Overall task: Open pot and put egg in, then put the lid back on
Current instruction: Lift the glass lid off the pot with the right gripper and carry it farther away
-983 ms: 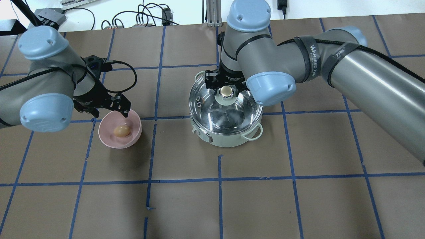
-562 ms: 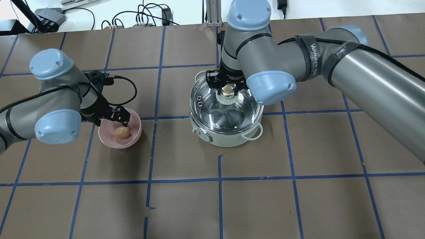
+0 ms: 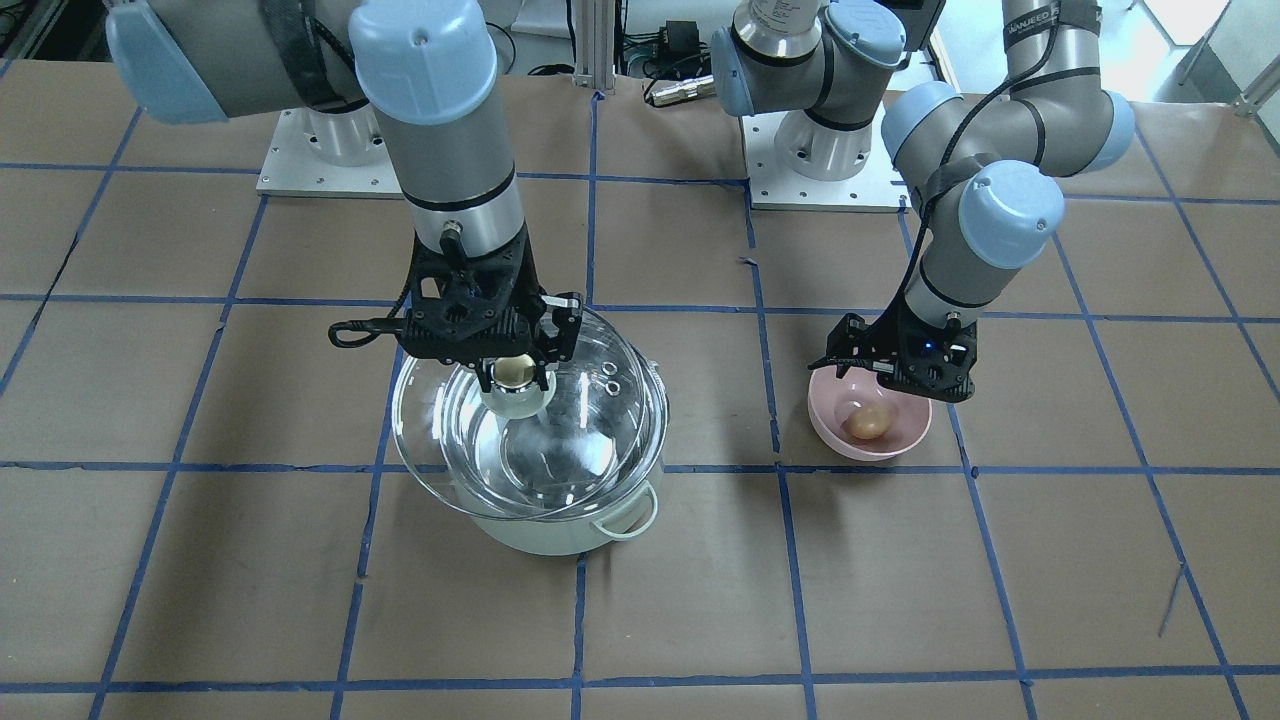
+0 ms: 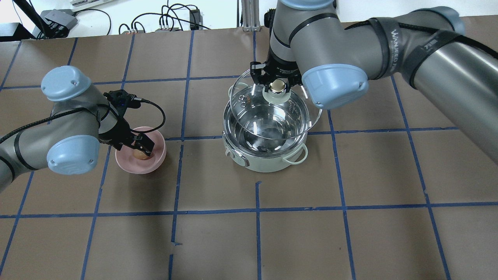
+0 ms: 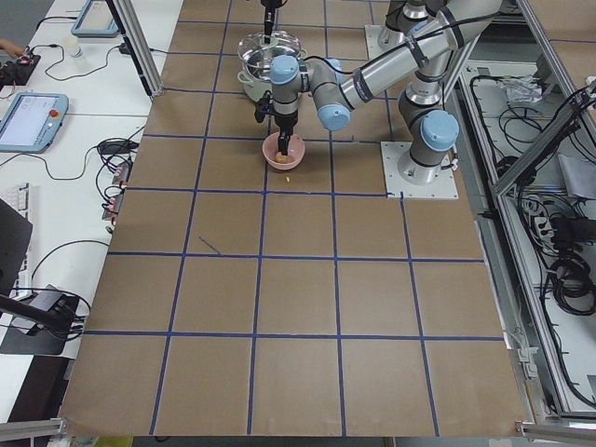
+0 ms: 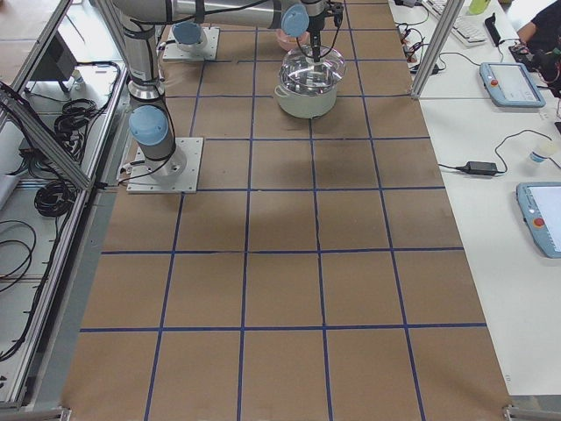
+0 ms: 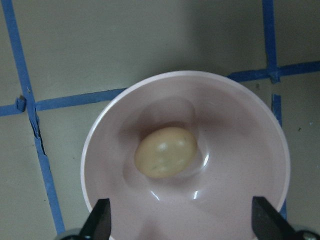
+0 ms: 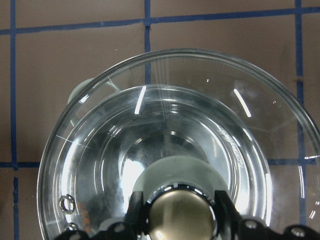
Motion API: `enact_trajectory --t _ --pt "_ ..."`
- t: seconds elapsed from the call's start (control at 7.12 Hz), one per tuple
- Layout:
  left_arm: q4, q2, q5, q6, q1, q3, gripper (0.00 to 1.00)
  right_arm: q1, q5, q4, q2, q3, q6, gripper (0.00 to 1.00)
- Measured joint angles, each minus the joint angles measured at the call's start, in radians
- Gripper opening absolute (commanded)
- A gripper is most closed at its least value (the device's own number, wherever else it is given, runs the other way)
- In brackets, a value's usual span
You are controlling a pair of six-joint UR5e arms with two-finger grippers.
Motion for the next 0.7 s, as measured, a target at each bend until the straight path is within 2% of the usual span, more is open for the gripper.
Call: enact_trajectory --t 0.42,0.7 --pt "0.098 -0.065 -0.003 0.223 0.0 0.0 1.0 -0.146 -0.011 0.147 -0.123 0.003 -0.151 0.28" --pt "0.142 -0.095 -0.002 0.304 0.001 -0.005 1.0 -0.192 -0.022 0.204 -0.15 0.014 -0.22 0.24"
